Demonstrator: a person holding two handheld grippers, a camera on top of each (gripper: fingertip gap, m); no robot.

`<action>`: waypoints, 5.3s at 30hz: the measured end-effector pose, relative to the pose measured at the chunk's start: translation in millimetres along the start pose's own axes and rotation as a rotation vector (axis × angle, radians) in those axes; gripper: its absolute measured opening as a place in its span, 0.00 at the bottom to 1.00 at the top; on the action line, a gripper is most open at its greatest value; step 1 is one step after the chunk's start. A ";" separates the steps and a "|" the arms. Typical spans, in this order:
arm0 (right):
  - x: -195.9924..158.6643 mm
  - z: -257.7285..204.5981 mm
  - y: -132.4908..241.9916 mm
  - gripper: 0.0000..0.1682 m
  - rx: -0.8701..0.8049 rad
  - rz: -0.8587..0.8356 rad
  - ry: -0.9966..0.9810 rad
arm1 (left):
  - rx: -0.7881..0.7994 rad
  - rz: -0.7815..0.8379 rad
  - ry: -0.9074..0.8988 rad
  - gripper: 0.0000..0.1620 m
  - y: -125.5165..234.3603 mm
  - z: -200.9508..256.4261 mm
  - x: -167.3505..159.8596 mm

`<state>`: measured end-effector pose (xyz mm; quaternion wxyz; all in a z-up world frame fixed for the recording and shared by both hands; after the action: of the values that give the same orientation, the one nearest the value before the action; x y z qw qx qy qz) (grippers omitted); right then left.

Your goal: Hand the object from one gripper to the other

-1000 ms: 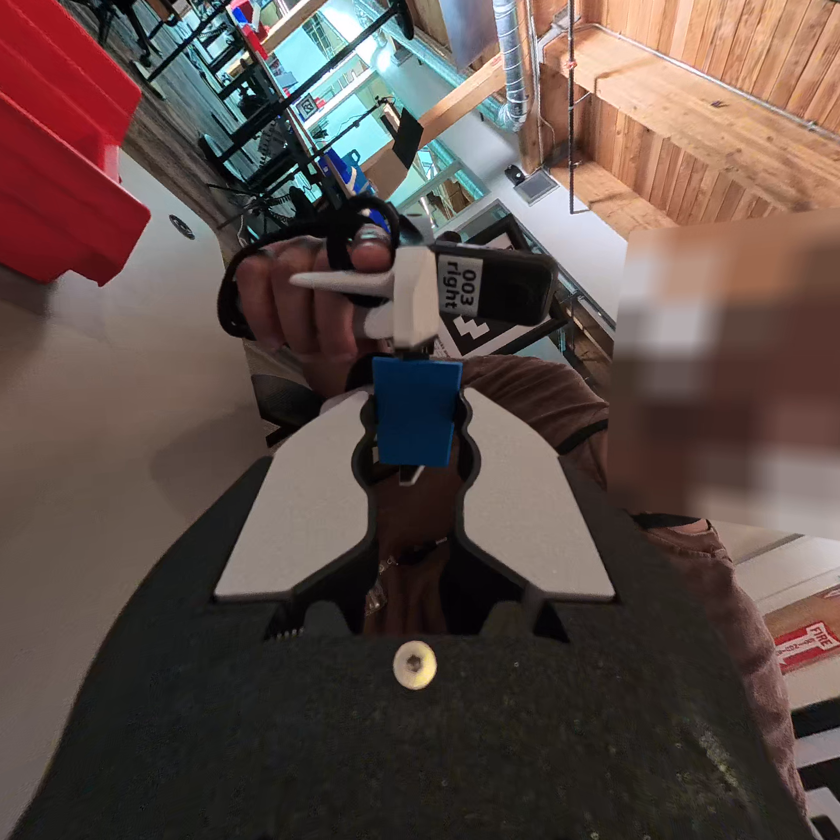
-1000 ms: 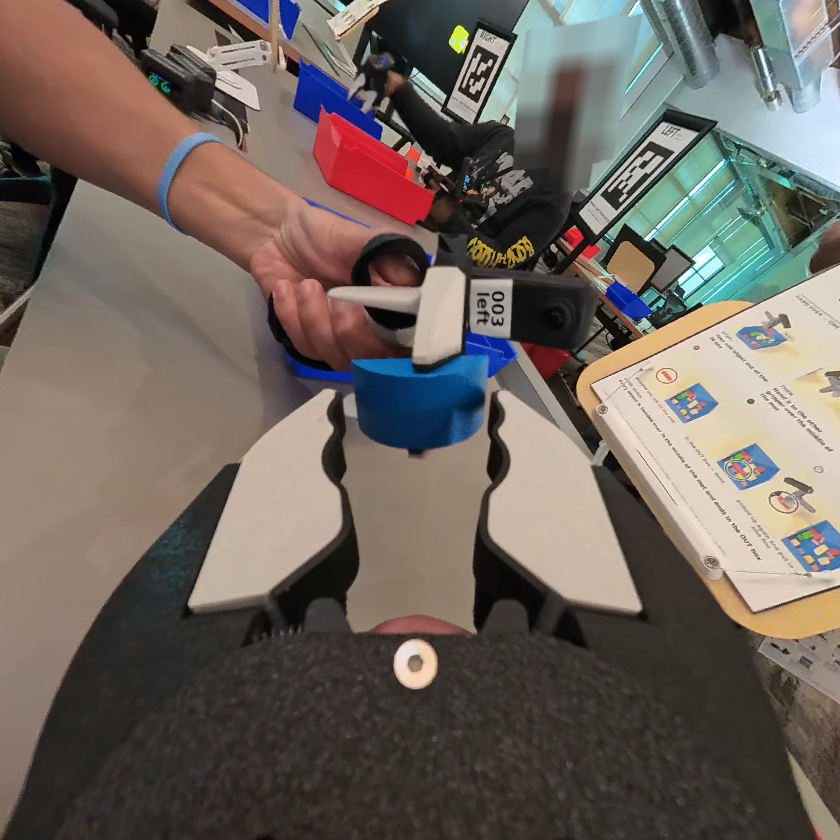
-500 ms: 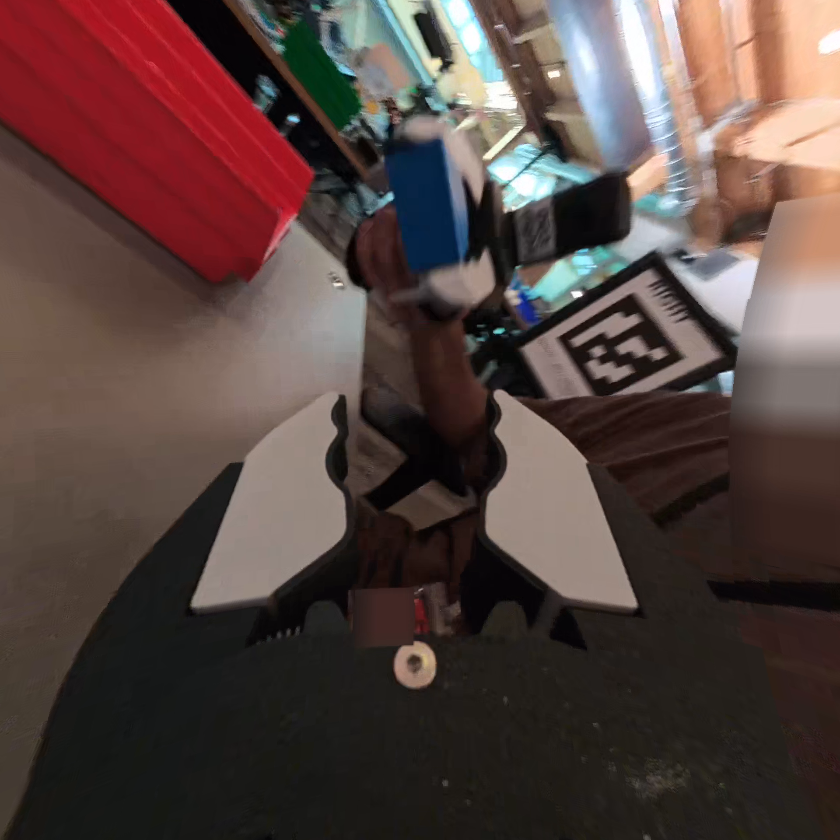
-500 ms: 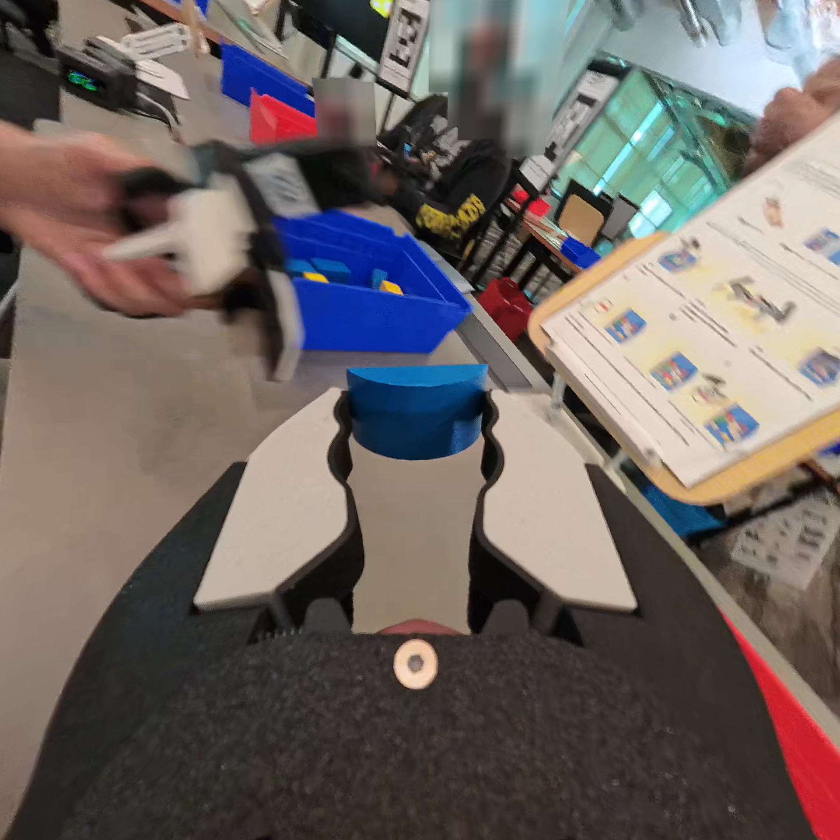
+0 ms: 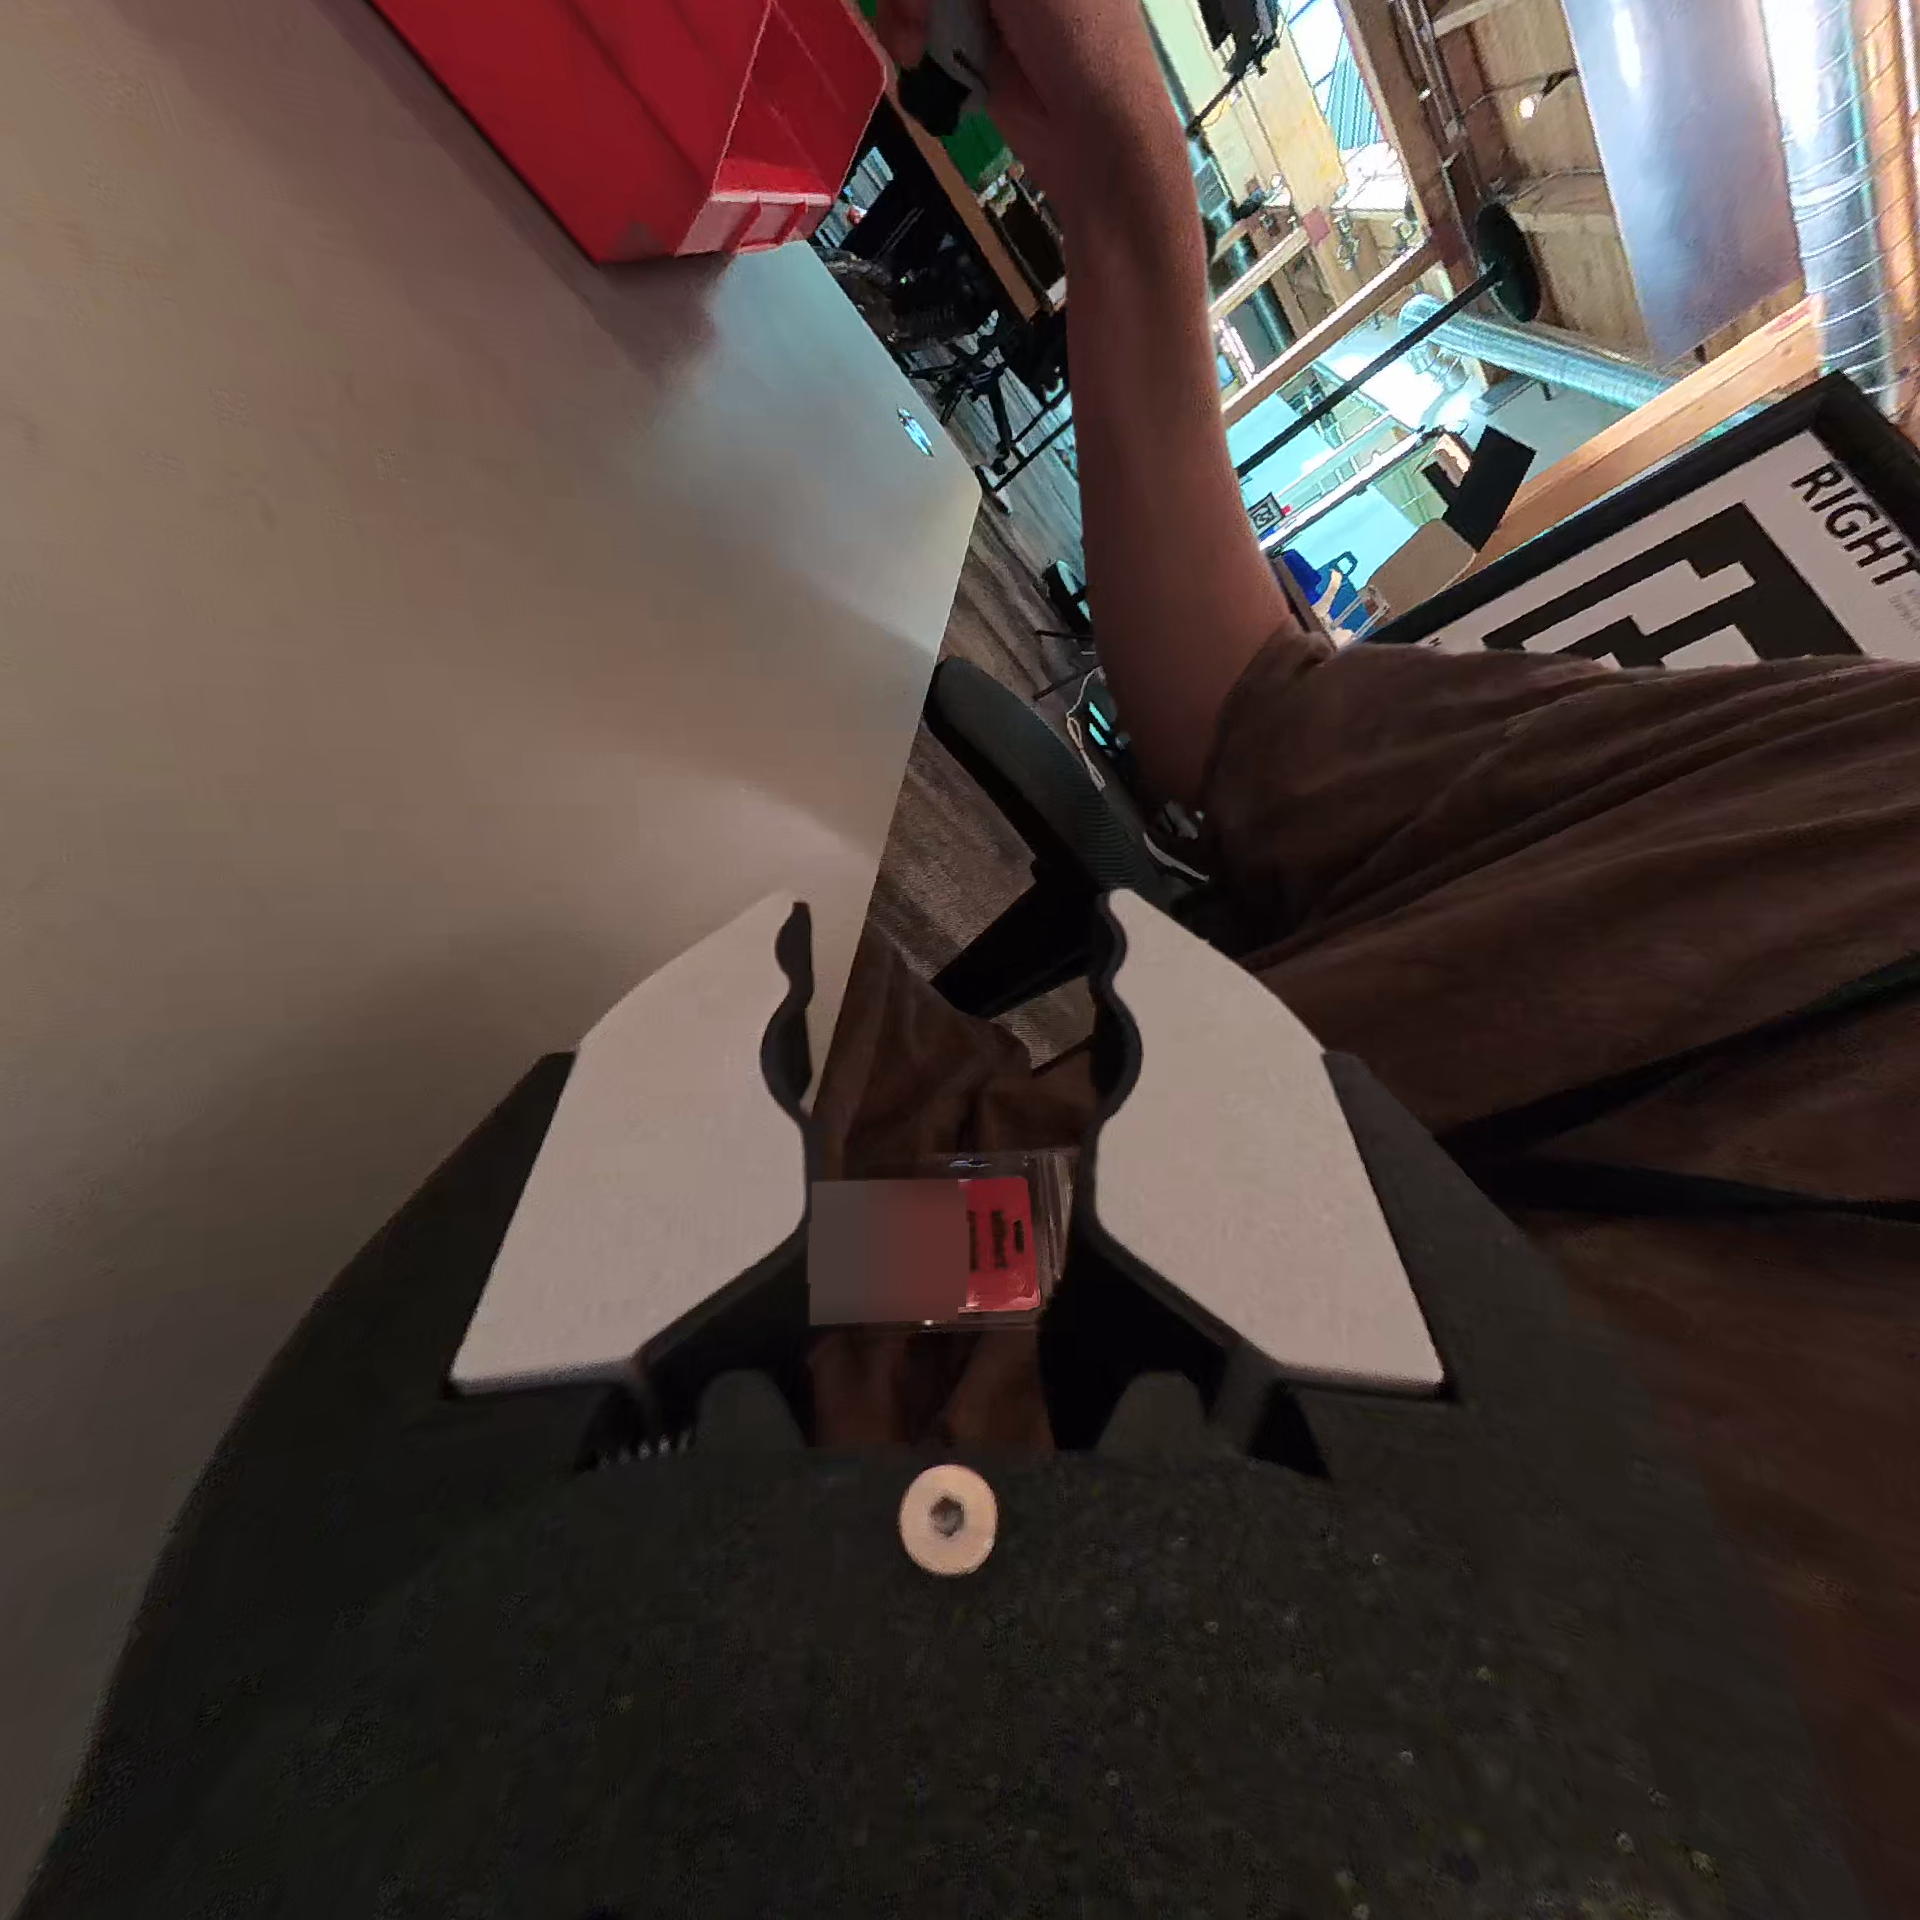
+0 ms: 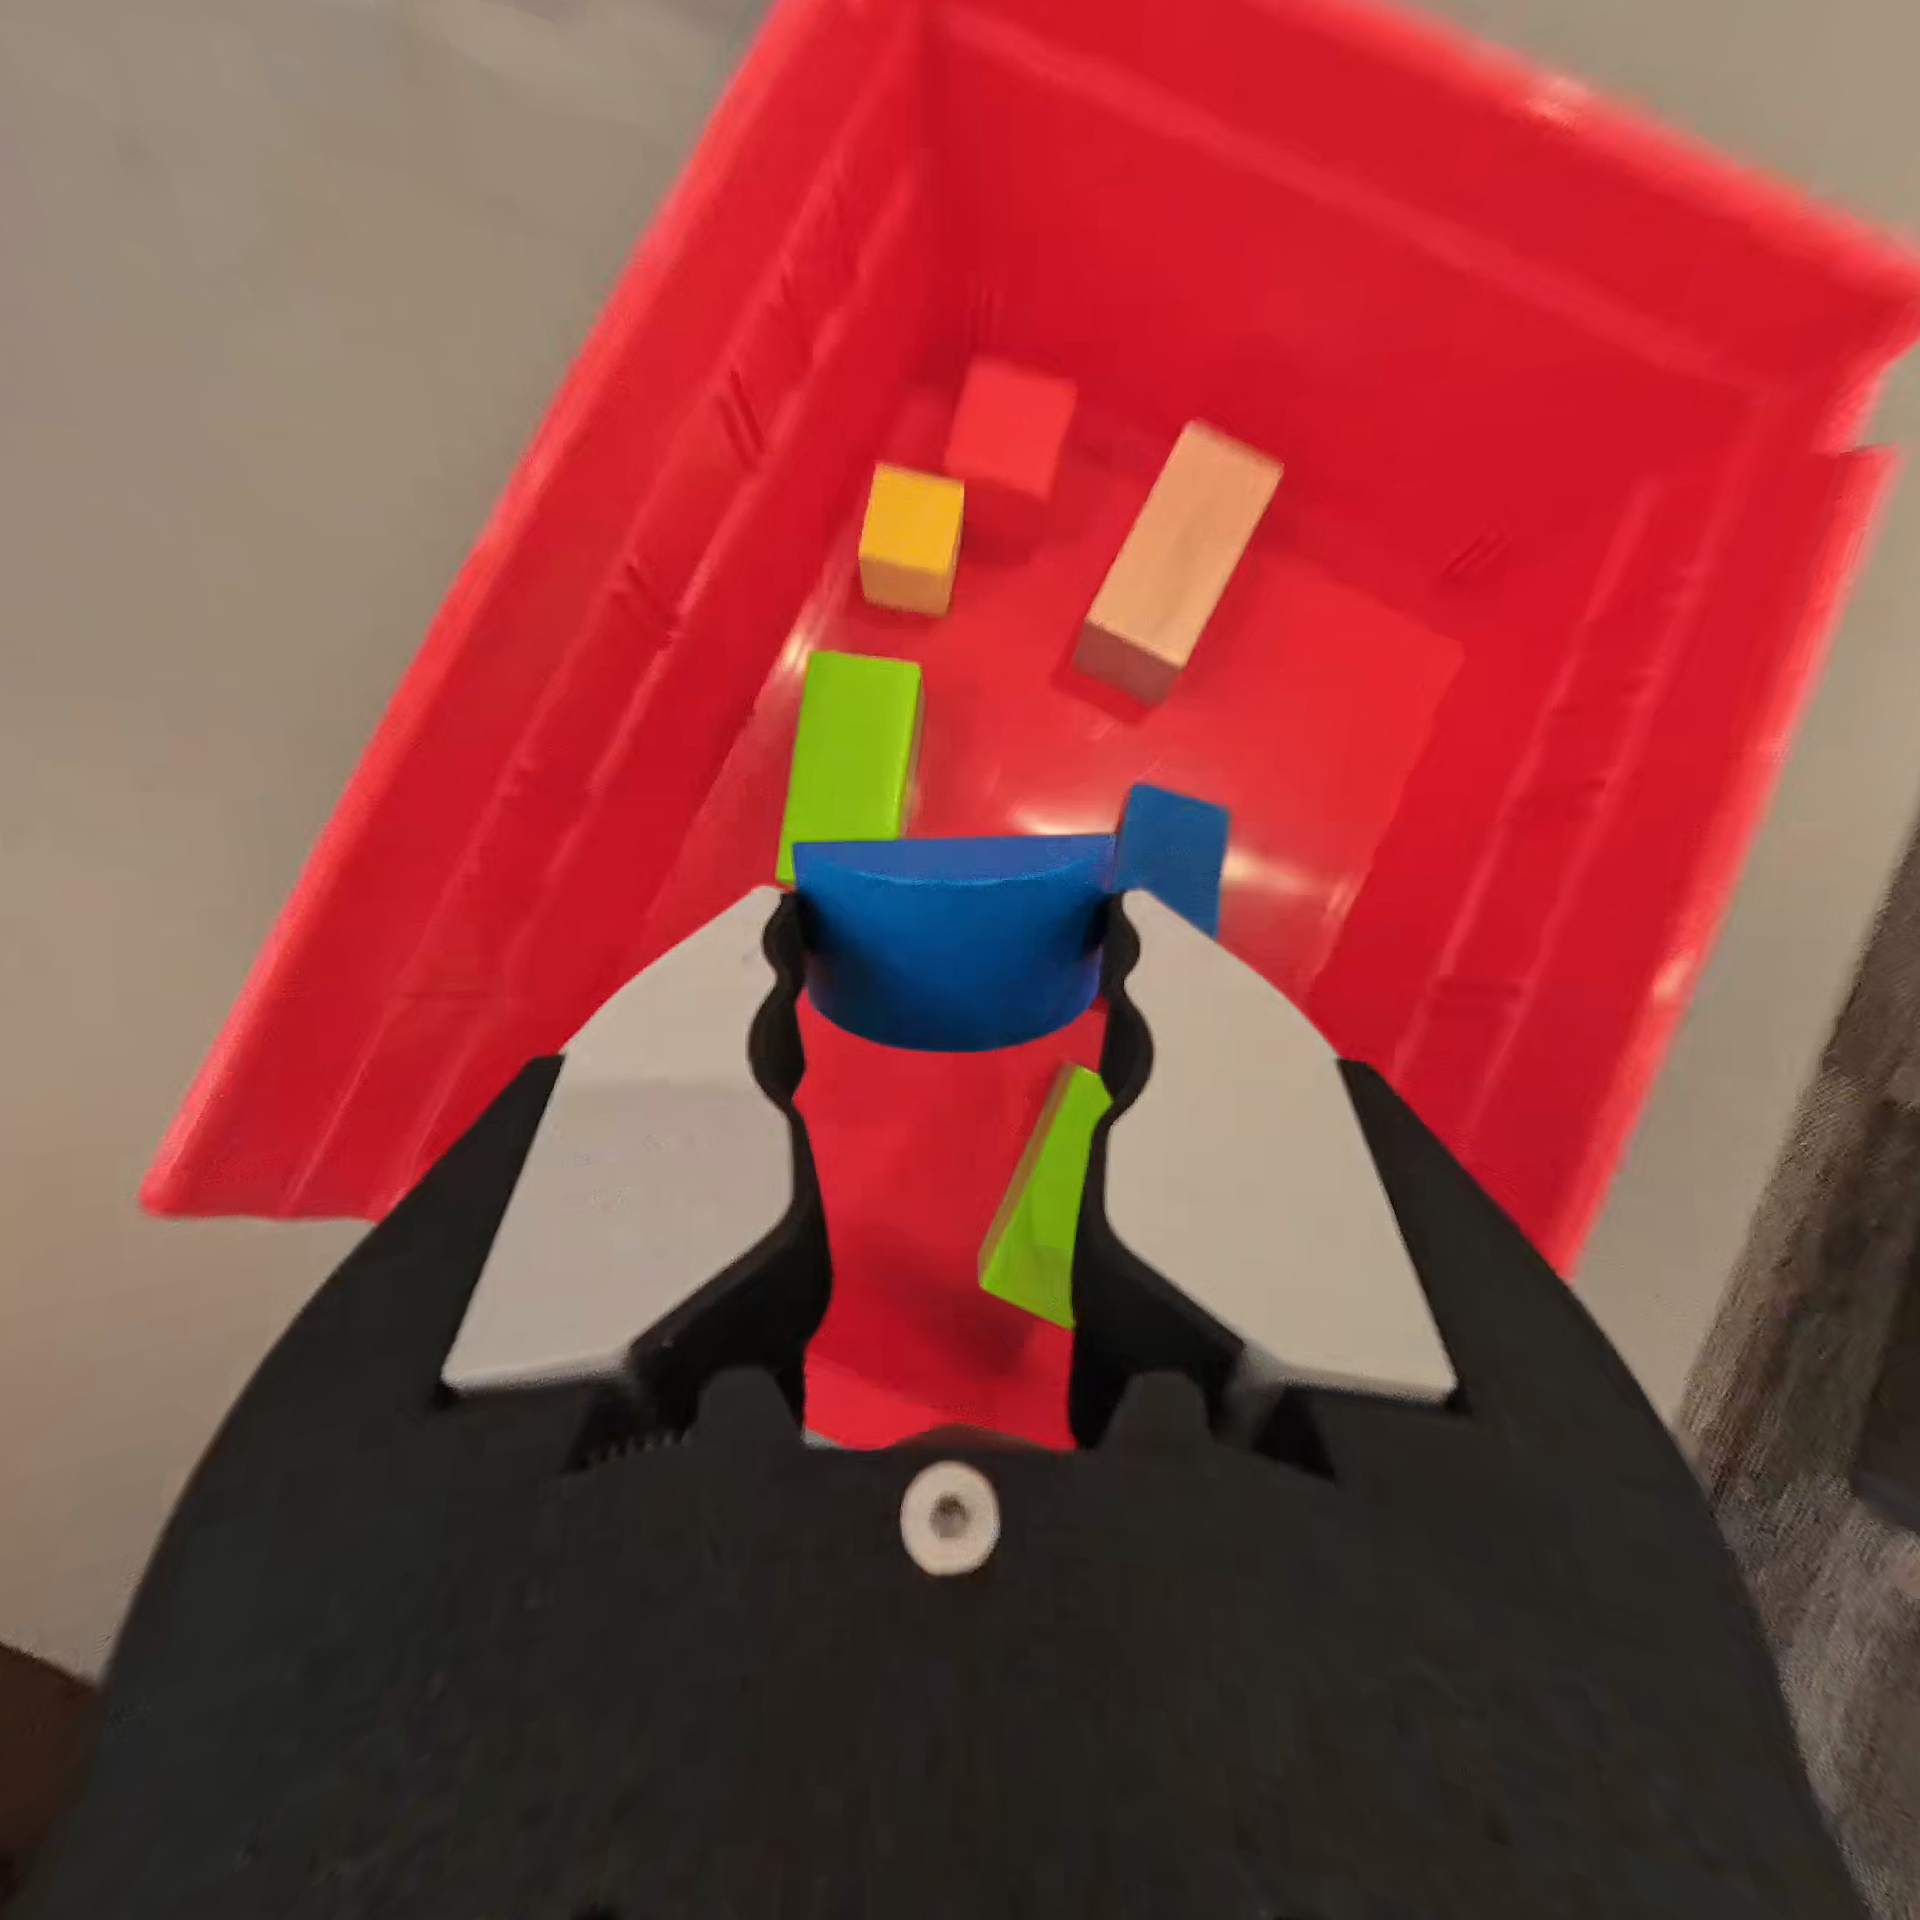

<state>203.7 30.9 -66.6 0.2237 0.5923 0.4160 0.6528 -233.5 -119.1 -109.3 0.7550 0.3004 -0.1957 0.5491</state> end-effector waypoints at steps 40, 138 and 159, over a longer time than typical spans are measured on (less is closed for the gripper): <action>11.7 42.3 -108.6 0.31 -0.060 -0.419 -0.214 | 0.001 -0.035 0.004 0.31 6.1 -1.0 -3.3; 102.1 -153.5 155.8 0.20 0.121 0.848 0.530 | 0.405 0.130 -0.209 0.34 56.0 -17.9 44.9; 54.5 103.6 -77.6 0.19 -0.237 -0.305 -0.218 | 0.668 0.095 -0.339 0.31 68.0 -51.8 26.5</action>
<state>276.7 145.5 -102.2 0.4315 0.5592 0.3943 0.5879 -291.1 -50.9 -115.0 0.5459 0.6072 -0.1418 0.5596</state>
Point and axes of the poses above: each gripper's, where its closed fingertips meet, y back along the fingers, x out of its top, z = x × y across the jaws, the point moved 5 cm from there along y, back along the fingers, and after that the axes turned 4 degrees about x, right-handed, at the moved point
